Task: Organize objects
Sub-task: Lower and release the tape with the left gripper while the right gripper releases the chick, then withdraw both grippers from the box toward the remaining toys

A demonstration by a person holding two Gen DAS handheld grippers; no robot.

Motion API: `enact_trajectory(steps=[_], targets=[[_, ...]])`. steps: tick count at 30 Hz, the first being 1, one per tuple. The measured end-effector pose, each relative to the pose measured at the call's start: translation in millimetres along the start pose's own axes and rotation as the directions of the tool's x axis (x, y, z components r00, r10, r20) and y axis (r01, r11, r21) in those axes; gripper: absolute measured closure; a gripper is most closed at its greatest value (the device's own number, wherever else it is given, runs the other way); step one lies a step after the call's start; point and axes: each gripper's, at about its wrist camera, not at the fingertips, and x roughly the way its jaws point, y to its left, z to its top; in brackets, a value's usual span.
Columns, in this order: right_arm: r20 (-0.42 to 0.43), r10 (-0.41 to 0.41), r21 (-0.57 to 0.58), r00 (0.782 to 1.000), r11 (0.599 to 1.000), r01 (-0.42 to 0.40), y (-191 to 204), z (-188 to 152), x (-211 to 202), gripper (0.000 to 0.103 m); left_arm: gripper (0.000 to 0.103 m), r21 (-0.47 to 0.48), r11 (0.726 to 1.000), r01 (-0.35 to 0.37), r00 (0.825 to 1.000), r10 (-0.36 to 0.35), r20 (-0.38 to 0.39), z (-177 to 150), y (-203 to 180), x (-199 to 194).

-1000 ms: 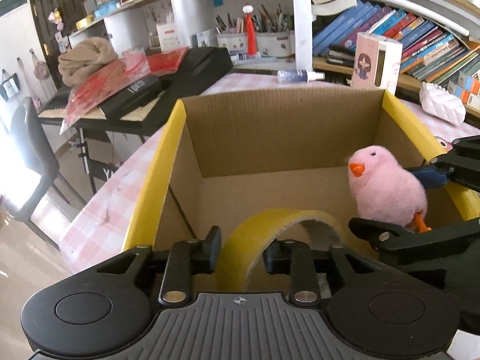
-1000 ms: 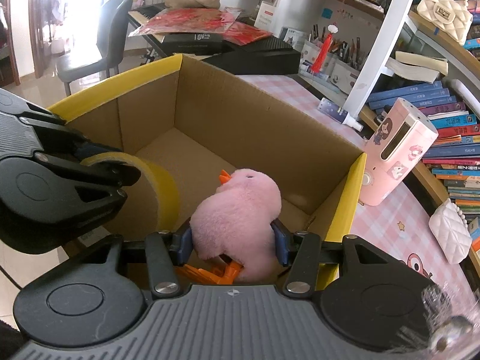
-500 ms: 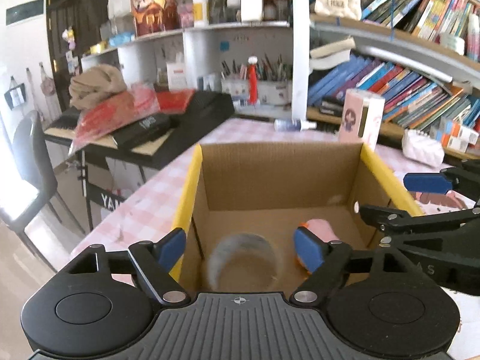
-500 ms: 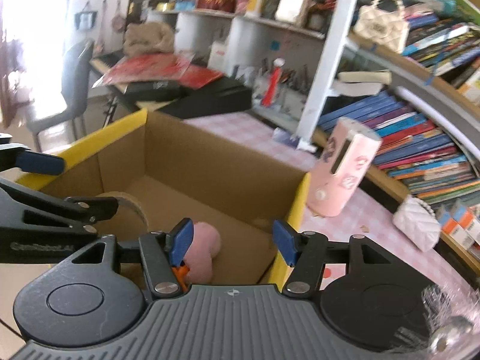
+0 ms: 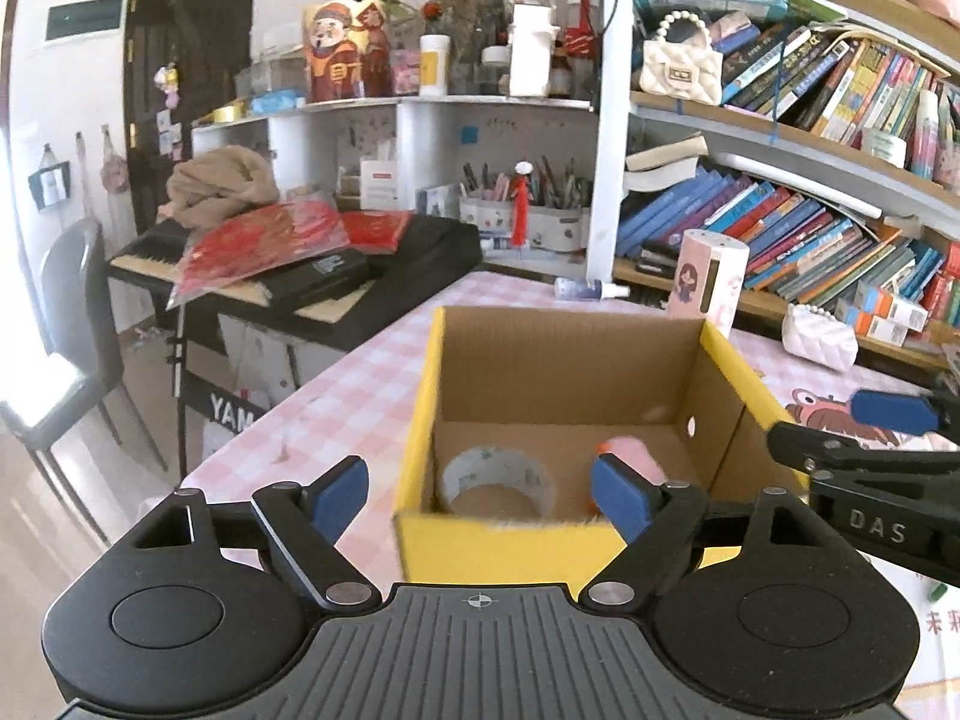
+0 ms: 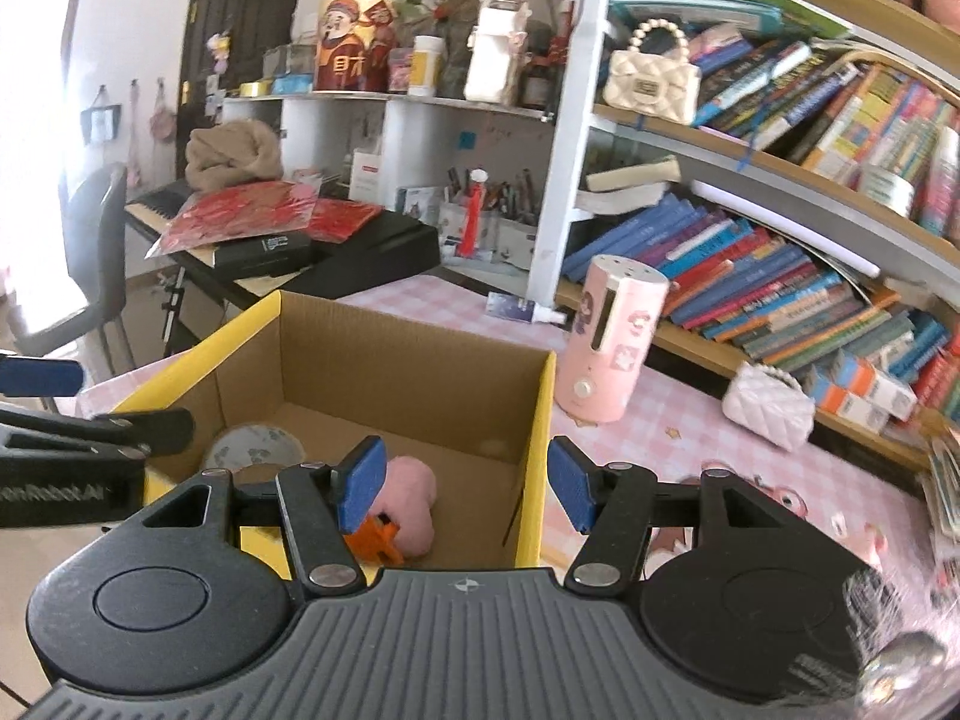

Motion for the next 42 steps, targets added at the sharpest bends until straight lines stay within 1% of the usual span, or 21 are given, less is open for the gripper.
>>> enact_trajectory(steps=[5,7,10,14,16,19,21,27,32,36,42], targets=[[-0.042,-0.029,0.016,0.999,0.999,0.03,12.4,-21.2,-22.2,0.043,0.019,-0.026,0.999,-0.021,0.999,0.02,-0.035,-17.2,15.5,-16.0],[-0.059,-0.035,0.029,0.998,0.999,0.036,17.9,-29.5,-31.4,0.043,0.019,-0.035,0.999,-0.038,0.998,0.036,-0.045,-24.2,20.8,-23.5],[-0.086,-0.037,0.055,0.996,0.998,0.041,25.9,-40.7,-42.1,0.041,0.018,-0.041,0.998,-0.042,0.997,0.039,-0.068,-35.9,26.8,-32.3],[-0.127,-0.034,0.072,0.991,0.996,0.043,37.6,-55.3,-53.4,0.039,0.018,-0.018,0.999,-0.04,0.994,0.038,-0.103,-49.6,29.9,-41.5],[-0.139,-0.039,0.074,0.99,0.996,0.05,42.7,-60.7,-58.9,0.036,0.018,-0.001,0.999,-0.037,0.993,0.036,-0.11,-55.2,30.4,-47.0],[-0.156,-0.047,0.082,0.987,0.995,0.06,48.5,-67.5,-65.5,0.031,0.014,0.019,0.999,-0.03,0.992,0.032,-0.119,-62.4,30.9,-53.4],[-0.17,-0.049,0.087,0.984,0.994,0.064,50.9,-71.4,-68.6,0.028,0.014,0.029,0.999,-0.026,0.992,0.029,-0.126,-66.8,31.0,-56.6],[-0.207,-0.057,0.103,0.977,0.991,0.08,56.0,-87.4,-80.4,0.022,0.014,0.062,0.998,0.006,0.986,0.004,-0.168,-80.2,27.6,-62.4],[-0.239,-0.076,0.119,0.968,0.987,0.106,55.0,-101.6,-90.2,0.021,0.014,0.083,0.995,0.045,0.98,-0.028,-0.198,-90.1,20.9,-65.3],[-0.259,-0.104,0.132,0.96,0.981,0.142,49.8,-111.0,-99.8,0.019,0.014,0.101,0.991,0.088,0.975,-0.065,-0.213,-93.9,12.1,-66.3],[-0.283,-0.157,0.15,0.946,0.967,0.206,34.1,-119.5,-111.3,0.019,0.013,0.131,0.98,0.152,0.969,-0.121,-0.216,-95.0,-8.3,-66.5]])
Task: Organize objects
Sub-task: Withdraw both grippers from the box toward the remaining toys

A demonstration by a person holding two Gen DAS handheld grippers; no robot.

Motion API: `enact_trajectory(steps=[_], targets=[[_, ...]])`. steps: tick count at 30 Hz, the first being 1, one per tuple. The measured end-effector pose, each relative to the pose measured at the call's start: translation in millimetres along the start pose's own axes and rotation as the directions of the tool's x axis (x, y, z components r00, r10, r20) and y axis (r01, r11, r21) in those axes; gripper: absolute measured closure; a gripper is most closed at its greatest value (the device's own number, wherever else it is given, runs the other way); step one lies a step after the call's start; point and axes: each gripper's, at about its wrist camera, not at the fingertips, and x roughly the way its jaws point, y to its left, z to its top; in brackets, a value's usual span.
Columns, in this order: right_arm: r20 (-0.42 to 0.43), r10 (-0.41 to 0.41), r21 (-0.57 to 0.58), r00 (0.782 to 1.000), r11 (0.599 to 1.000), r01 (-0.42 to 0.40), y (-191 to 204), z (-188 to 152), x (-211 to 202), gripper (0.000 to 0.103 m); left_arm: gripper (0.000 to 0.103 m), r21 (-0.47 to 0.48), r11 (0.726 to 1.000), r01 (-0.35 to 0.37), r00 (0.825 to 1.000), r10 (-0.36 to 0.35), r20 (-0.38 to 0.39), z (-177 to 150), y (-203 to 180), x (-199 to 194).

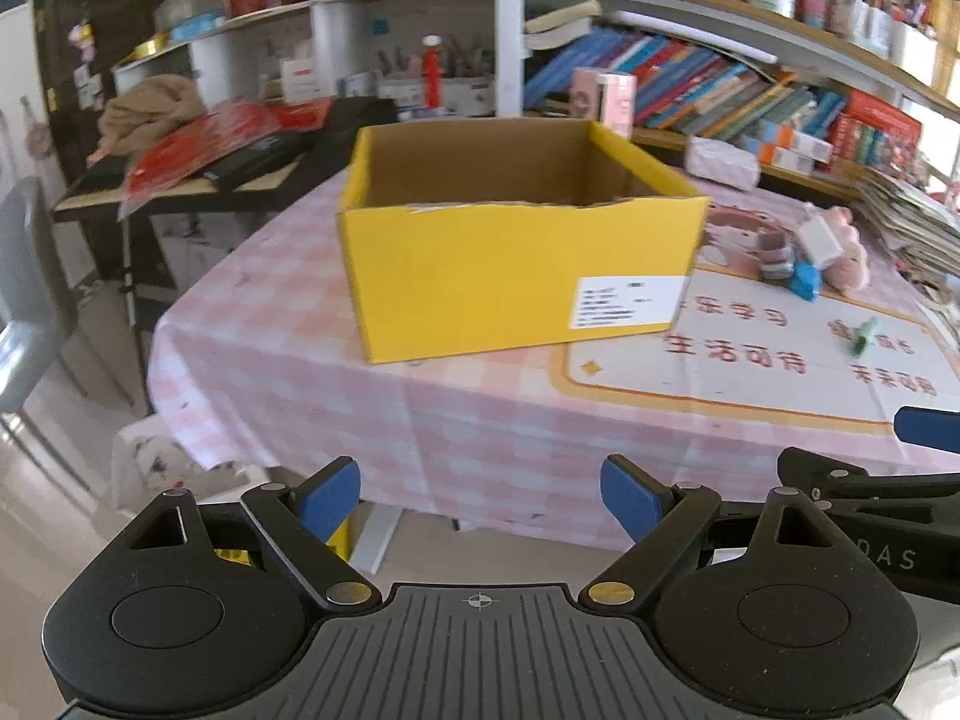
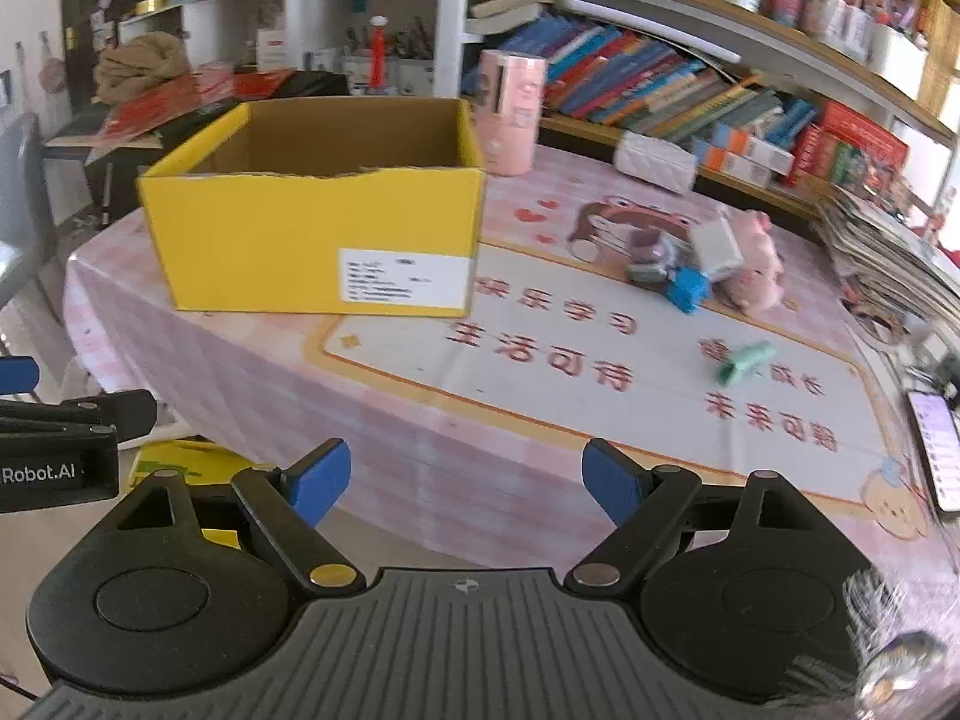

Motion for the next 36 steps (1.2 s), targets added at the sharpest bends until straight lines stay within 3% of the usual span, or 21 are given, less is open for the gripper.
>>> enact_trajectory(steps=[9,20,36], targets=[[-0.007,-0.085,0.064,0.996,0.994,0.086,-35.7,-5.2,-3.7,0.018,0.013,0.078,0.993,0.087,0.996,-0.087,-0.004,12.1,-37.9,13.7],[-0.052,-0.194,0.169,0.98,0.965,0.2,-103.3,-9.1,0.8,0.016,0.013,0.184,0.963,0.197,0.98,-0.195,-0.029,32.4,-108.1,37.2],[-0.08,-0.178,0.174,0.981,0.966,0.189,-175.8,21.5,46.6,0.016,0.013,0.147,0.968,0.205,0.979,-0.199,-0.05,69.3,-163.6,82.8]])
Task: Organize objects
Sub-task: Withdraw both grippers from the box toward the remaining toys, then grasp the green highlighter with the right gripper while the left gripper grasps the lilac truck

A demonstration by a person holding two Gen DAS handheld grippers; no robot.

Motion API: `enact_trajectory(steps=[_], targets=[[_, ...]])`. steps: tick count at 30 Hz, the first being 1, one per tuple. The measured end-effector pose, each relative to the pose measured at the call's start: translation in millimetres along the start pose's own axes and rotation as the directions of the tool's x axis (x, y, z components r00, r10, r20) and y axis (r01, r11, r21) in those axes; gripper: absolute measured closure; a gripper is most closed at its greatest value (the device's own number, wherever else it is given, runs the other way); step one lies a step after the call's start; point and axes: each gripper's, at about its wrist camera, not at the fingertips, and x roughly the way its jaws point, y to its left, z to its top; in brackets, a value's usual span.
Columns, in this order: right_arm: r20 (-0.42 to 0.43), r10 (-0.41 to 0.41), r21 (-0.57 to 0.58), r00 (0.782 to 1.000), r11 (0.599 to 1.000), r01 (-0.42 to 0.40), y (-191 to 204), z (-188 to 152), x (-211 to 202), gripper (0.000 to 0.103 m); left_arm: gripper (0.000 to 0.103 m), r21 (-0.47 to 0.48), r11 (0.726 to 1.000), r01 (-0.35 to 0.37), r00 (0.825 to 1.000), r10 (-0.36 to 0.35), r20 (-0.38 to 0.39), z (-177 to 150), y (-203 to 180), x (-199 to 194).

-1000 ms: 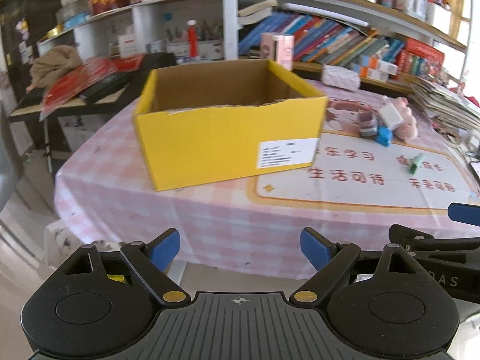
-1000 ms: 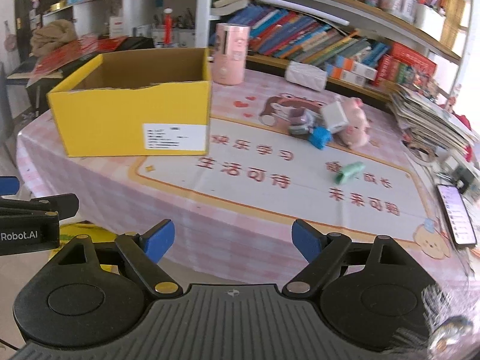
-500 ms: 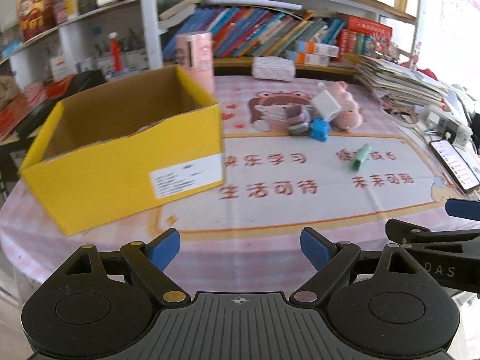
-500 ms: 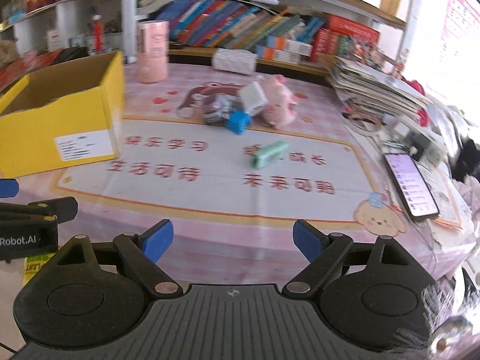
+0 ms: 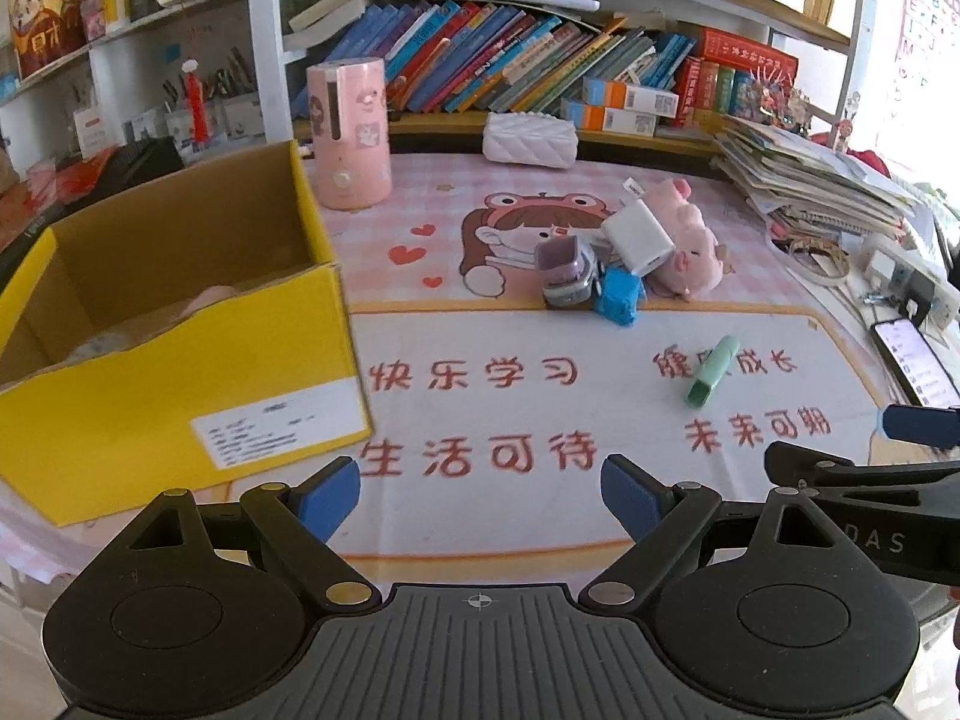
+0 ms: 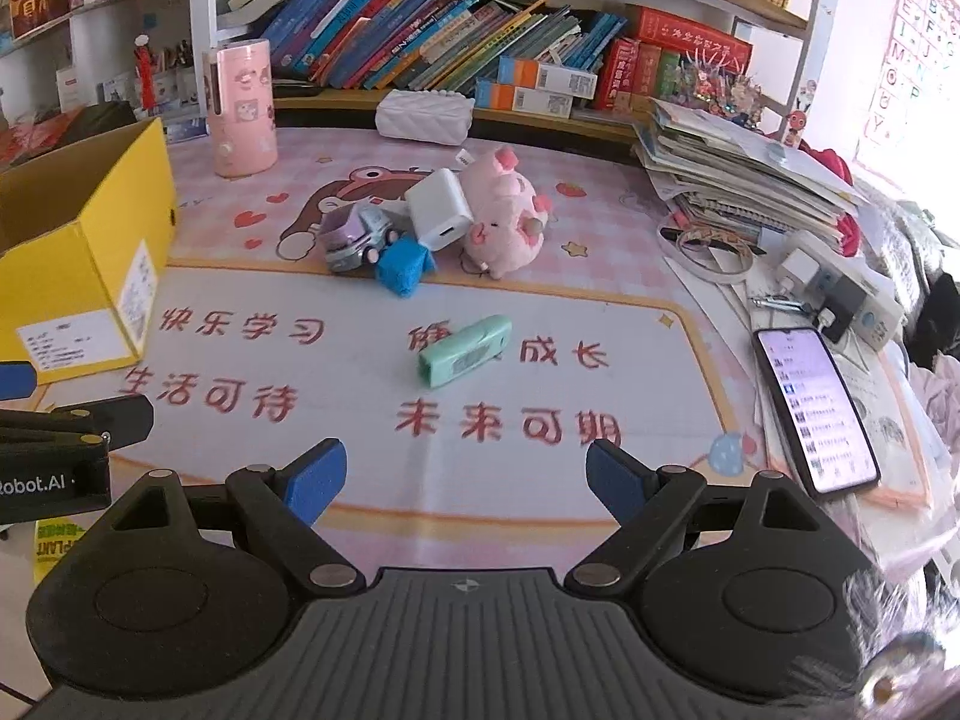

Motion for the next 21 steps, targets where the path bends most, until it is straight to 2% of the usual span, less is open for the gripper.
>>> enact_trajectory(steps=[6,14,21], targets=[[-0.004,0.027,-0.011,1.0,1.0,-0.027,-14.5,17.2,21.8,0.016,0.013,-0.029,1.0,0.002,1.0,-0.001,0.009,15.7,-8.9,15.0],[-0.001,0.066,-0.015,0.998,0.998,-0.066,-31.1,35.4,41.3,0.016,0.013,-0.047,0.998,-0.042,0.999,0.043,0.017,31.5,-19.2,27.0],[-0.045,0.113,-0.027,0.993,0.993,-0.114,-40.1,39.4,60.6,0.019,0.013,-0.047,0.997,-0.066,0.998,0.066,-0.005,35.1,-28.5,38.3]])
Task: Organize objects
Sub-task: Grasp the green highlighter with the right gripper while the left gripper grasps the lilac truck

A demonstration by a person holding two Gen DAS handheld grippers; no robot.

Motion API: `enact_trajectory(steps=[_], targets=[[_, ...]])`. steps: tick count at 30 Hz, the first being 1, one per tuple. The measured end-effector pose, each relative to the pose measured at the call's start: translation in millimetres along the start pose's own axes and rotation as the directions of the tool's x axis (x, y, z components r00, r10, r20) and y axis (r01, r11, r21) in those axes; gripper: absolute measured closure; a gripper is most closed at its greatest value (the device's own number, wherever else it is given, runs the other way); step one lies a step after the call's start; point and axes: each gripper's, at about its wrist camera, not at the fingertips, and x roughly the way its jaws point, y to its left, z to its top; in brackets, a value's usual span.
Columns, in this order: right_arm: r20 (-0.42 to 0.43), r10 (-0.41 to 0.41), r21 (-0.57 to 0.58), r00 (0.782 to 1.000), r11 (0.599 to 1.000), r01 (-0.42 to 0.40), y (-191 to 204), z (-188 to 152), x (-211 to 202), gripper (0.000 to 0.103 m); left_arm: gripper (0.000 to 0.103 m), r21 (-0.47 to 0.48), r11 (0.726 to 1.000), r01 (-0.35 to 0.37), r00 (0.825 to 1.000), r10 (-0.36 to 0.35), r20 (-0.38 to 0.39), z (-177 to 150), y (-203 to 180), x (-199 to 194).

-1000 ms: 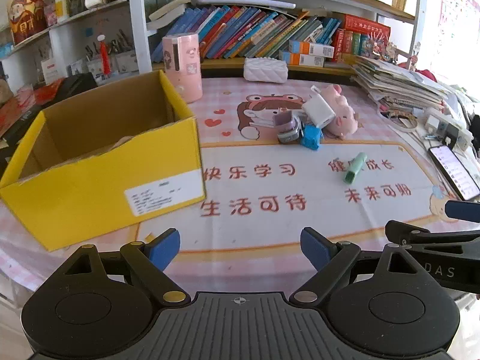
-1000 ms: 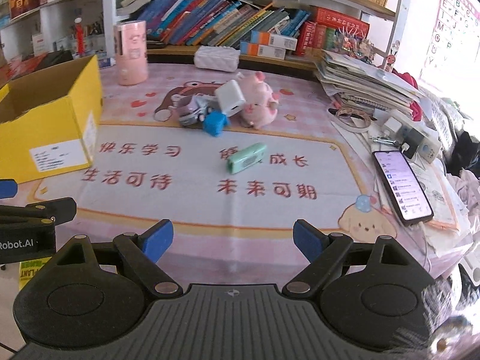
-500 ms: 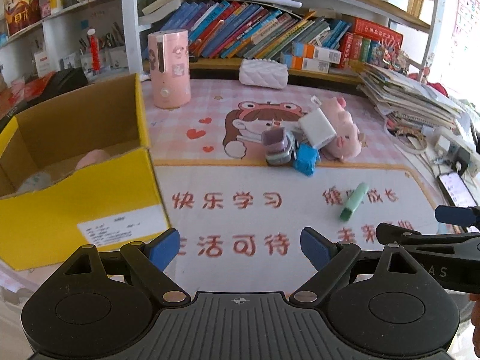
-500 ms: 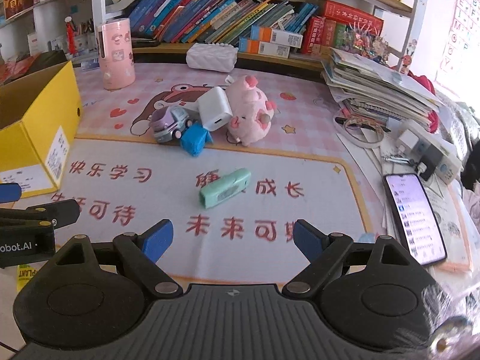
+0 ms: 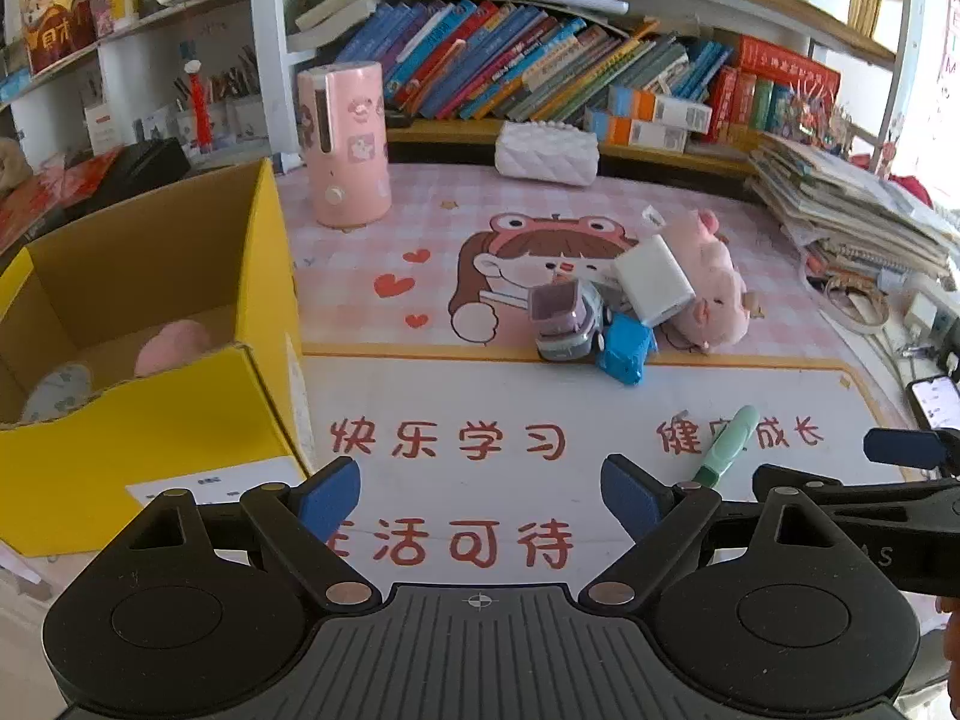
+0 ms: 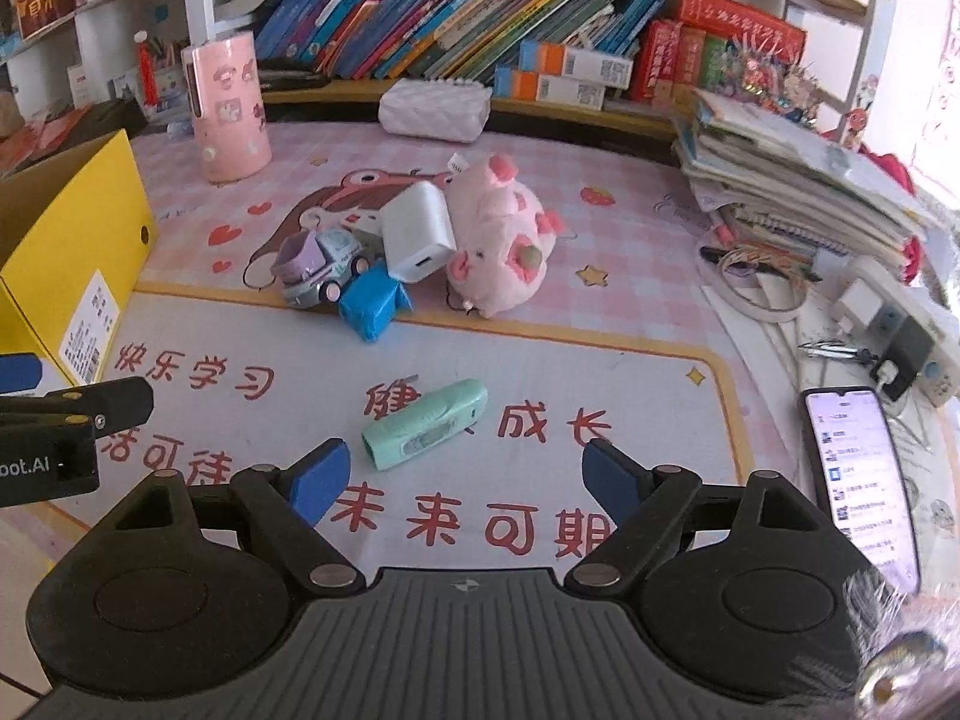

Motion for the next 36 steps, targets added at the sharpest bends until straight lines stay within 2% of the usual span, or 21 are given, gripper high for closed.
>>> enact_trajectory(steps=[11,16,19,21,25,27,32,36], targets=[[-0.041,0.125,0.028,0.991,0.992,-0.124,-12.6,10.1,32.9,0.02,0.013,-0.005,0.998,-0.07,0.997,0.07,-0.016,4.8,-8.8,7.3],[-0.084,0.14,0.03,0.987,0.99,-0.138,-11.8,18.4,50.4,0.034,0.013,-0.001,0.995,-0.095,0.995,0.095,-0.008,9.3,-12.4,9.7],[-0.098,0.182,0.068,0.978,0.982,-0.176,-14.2,23.2,59.6,0.041,0.013,0.003,0.995,-0.102,0.995,0.102,0.017,14.1,-15.6,10.6],[-0.105,0.197,0.068,0.975,0.979,-0.191,-13.0,25.6,63.9,0.053,0.014,0.014,0.995,-0.103,0.994,0.103,0.033,17.8,-19.1,12.1],[-0.127,0.2,0.058,0.972,0.979,-0.194,-14.4,27.3,73.5,0.066,0.014,0.034,0.995,-0.092,0.994,0.09,0.059,28.3,-27.9,21.4],[-0.126,0.197,0.059,0.972,0.98,-0.191,-18.8,29.6,76.3,0.076,0.014,0.036,0.996,-0.079,0.995,0.077,0.06,34.9,-31.7,30.5],[-0.127,0.19,0.041,0.974,0.982,-0.186,-28.3,32.7,79.7,0.077,0.015,0.02,0.999,-0.051,0.997,0.049,0.065,51.7,-36.9,55.0],[-0.115,0.207,0.0,0.972,0.978,-0.208,-31.1,33.7,80.9,0.075,0.016,-0.015,0.999,-0.046,0.998,0.047,0.038,64.9,-38.1,76.4]])
